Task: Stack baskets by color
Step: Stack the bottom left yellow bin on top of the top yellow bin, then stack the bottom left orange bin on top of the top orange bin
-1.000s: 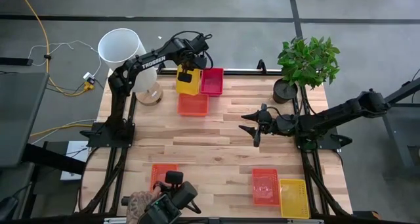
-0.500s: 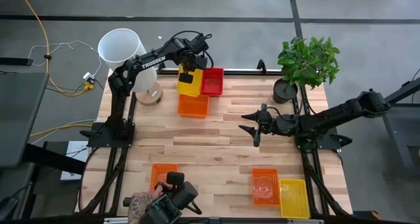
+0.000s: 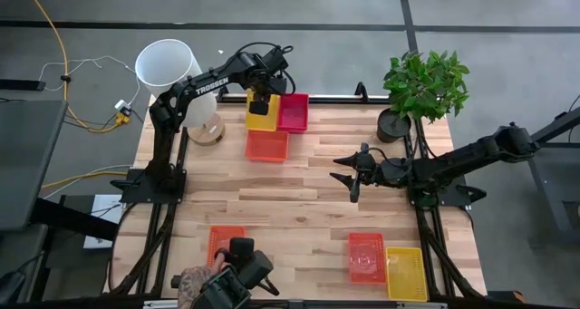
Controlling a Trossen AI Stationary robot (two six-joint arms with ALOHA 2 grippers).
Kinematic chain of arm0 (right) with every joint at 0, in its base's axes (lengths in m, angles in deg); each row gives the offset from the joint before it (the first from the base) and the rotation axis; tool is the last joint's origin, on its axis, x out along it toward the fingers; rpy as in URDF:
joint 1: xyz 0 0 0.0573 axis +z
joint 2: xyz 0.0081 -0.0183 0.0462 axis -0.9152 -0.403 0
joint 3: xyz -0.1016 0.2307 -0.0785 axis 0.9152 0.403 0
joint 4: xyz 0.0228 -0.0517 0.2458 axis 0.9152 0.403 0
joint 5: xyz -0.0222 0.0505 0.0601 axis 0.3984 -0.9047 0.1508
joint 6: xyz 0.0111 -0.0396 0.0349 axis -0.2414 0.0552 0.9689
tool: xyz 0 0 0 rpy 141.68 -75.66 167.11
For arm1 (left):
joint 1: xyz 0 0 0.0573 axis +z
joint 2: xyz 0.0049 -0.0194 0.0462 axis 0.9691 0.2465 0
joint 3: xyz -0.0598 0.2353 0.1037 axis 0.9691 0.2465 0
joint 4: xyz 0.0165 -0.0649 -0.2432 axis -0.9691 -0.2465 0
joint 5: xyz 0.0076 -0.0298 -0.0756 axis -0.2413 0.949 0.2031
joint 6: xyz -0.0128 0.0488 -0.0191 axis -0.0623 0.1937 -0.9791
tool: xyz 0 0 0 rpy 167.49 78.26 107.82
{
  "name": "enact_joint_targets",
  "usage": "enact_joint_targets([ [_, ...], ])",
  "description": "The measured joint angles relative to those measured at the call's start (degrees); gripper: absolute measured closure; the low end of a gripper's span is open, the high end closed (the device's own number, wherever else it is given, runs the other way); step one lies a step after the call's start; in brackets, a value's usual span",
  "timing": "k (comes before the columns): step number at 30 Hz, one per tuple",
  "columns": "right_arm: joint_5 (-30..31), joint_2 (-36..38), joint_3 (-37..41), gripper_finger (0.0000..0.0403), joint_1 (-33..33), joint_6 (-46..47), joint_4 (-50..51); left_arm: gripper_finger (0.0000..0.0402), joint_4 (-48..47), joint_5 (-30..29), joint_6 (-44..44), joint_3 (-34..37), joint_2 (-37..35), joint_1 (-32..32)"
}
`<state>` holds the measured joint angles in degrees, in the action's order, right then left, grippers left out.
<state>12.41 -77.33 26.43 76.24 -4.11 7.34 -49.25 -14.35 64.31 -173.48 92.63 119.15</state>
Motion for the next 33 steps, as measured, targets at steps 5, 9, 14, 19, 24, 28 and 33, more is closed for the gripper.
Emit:
enact_joint_targets([
  [5, 0.0, 0.0, 0.0, 0.0197, 0.0, 0.0, 0.0, 0.0244, 0.1, -0.3, -0.3, 0.0, 0.0, -0.1],
  [9, 0.0, 0.0, 0.0, 0.0197, 0.0, 0.0, 0.0, 0.0232, 1.7, -4.0, -0.3, 0.0, 0.0, -0.5],
  [14, 0.1, 0.0, 0.0, 0.0197, 0.0, 0.0, 0.0, 0.023, 6.6, -6.9, -1.9, 0.0, -1.0, -1.9],
  [19, 0.1, 0.0, 0.0, 0.0197, 0.0, 0.1, 0.0, 0.0231, 14.6, -2.8, -2.6, 0.0, -4.2, -4.0],
  [24, 0.1, 0.0, 0.0, 0.0197, 0.0, 0.2, 0.0, 0.0231, 21.3, 3.1, -7.2, 0.0, -8.3, -6.6],
  [28, 0.1, 0.0, 0.0, 0.0197, 0.0, 0.0, 0.0, 0.0231, 24.8, 11.1, -16.4, 0.0, -12.4, -9.2],
  [33, 0.1, 0.0, 0.0, 0.0197, 0.0, 0.4, 0.0, 0.0232, 28.4, 21.8, -25.8, 0.0, -17.0, -14.4],
])
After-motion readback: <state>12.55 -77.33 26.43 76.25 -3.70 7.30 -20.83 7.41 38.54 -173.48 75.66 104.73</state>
